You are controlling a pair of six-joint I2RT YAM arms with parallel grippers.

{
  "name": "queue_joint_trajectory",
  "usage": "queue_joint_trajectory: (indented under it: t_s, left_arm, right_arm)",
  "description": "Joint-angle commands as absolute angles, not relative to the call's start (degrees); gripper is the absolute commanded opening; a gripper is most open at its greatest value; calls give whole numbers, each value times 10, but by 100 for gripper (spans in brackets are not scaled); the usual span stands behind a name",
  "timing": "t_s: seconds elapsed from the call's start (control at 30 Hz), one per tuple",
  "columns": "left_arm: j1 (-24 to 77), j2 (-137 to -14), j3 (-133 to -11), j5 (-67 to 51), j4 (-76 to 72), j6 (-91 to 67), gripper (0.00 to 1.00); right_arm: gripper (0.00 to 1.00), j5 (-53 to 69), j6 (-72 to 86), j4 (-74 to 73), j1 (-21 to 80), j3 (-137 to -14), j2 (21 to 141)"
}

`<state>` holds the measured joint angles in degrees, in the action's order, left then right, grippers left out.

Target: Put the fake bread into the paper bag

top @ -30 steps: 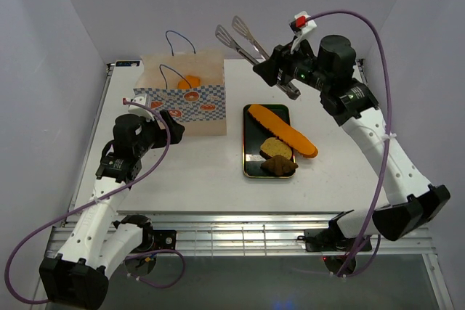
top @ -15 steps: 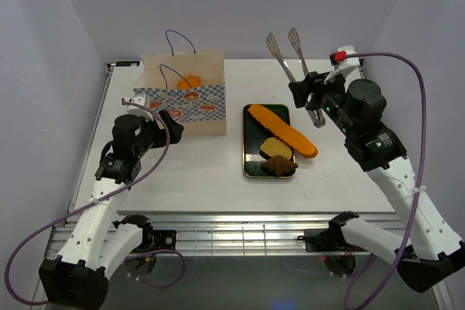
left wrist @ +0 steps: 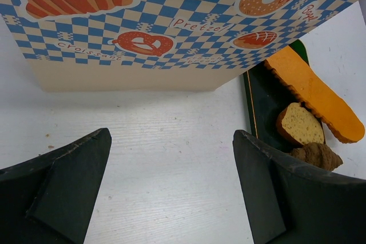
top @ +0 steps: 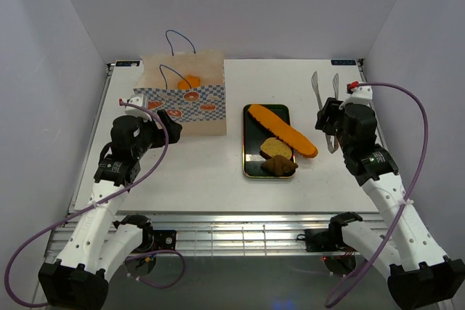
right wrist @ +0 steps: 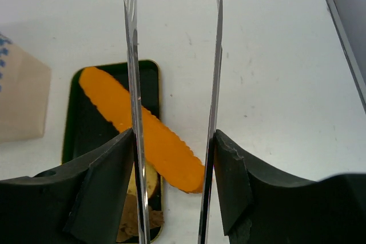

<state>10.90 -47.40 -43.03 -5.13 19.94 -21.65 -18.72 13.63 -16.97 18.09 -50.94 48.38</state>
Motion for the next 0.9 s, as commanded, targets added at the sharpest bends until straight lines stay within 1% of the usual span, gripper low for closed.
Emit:
queue_joint_trajectory:
  t_s: [0.0,0.13,0.3,0.6,0.87]
  left_arm:
    - [111,-468,-447,-50,199,-214,98]
    - [112,-470,-447,-54,198,-214,98]
    - [111,-474,-447,-58,198,-215,98]
    - [111,-475,-447,-59,200,-214,98]
    - [111,-476,-447,-57,200,-214,98]
  right_arm:
    - [61,-147,178,-151,123,-474,475]
    - [61,-88,191,-139,38,-433,498]
    - [62,-45,189,-105,-12,-380,516]
    - [63,-28,202,-57,-37,-309,569]
    - [63,-25,204,-37,-51,-283,603]
